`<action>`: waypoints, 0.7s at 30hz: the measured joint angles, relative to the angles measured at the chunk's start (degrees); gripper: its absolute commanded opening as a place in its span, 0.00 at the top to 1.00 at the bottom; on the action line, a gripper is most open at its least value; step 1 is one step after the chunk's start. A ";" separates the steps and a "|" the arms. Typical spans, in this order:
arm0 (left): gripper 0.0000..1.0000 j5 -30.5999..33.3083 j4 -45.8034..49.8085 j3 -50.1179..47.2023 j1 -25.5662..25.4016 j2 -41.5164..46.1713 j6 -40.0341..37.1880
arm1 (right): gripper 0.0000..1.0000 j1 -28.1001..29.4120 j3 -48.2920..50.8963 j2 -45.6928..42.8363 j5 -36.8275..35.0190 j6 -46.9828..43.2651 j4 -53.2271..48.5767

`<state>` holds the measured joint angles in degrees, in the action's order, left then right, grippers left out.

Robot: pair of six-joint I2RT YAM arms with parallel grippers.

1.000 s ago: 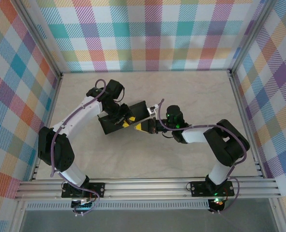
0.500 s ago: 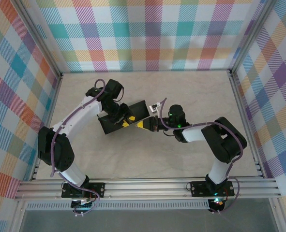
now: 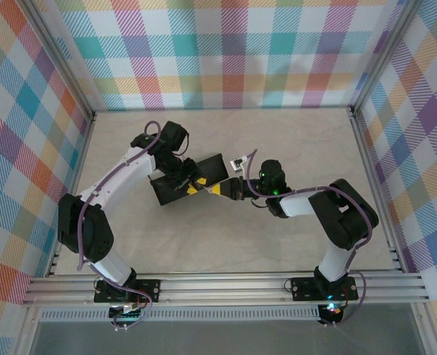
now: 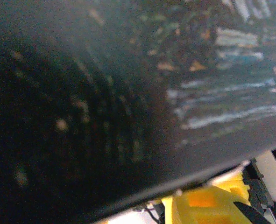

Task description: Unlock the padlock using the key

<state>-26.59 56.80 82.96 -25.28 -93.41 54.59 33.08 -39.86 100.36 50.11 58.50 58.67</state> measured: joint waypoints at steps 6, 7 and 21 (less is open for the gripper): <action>1.00 -0.72 -0.20 -0.24 0.31 0.07 0.26 | 1.00 0.72 0.50 -0.02 0.09 0.17 1.49; 1.00 -0.83 -0.22 -0.26 0.31 0.07 0.28 | 1.00 0.83 0.50 -0.02 0.13 0.22 1.73; 1.00 -1.03 -1.53 -1.84 0.31 1.03 1.55 | 1.00 1.29 1.03 0.00 -1.68 0.83 2.19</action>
<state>-27.62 55.27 81.12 -24.97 -92.38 56.14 34.37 -38.83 100.36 48.42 59.33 60.86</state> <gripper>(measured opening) 0.292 0.064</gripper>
